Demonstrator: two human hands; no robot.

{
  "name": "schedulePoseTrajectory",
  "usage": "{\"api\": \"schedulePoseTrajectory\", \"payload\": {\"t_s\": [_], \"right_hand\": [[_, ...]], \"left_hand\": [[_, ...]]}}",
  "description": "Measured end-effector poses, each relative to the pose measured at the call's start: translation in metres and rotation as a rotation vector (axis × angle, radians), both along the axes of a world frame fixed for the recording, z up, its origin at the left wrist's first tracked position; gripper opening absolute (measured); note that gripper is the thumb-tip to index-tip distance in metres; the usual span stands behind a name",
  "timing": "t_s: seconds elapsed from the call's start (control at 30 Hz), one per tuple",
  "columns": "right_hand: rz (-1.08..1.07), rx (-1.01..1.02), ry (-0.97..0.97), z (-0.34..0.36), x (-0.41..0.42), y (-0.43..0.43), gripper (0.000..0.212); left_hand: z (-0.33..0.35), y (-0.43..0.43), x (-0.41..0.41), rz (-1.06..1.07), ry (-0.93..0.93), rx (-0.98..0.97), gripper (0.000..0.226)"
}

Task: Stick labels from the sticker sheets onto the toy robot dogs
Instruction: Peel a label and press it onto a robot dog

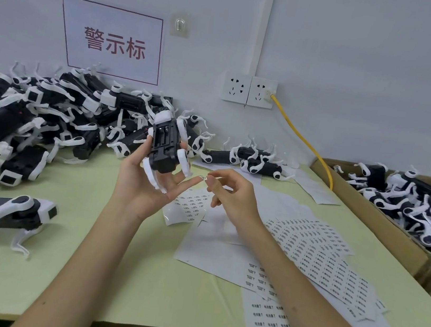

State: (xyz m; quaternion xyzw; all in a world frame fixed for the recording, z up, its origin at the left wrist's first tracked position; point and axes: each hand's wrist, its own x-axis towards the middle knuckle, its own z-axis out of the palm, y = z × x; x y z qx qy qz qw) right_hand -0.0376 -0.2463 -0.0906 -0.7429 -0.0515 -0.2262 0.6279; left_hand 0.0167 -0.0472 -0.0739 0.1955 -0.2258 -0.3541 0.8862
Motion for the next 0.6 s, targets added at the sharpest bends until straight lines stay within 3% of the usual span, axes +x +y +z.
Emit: {"api": "schedulePoseTrajectory", "payload": {"t_s": [0.17,0.3,0.43,0.6], "right_hand": [[-0.026,-0.013,0.039,0.0,-0.001,-0.001,0.015],[0.121,0.246,0.176,0.006,-0.006,-0.001,0.036],[0.291,0.379,0.331,0.011,-0.009,-0.004,0.035],[0.317,0.381,0.467,0.009,-0.008,-0.004,0.028]], "left_hand": [[0.004,-0.002,-0.004,0.119,0.013,0.042,0.048],[0.009,-0.006,-0.009,0.256,-0.095,0.118,0.042],[0.015,-0.014,-0.023,0.442,-0.232,0.274,0.039],[0.019,-0.023,-0.032,0.562,-0.317,0.355,0.067]]}}
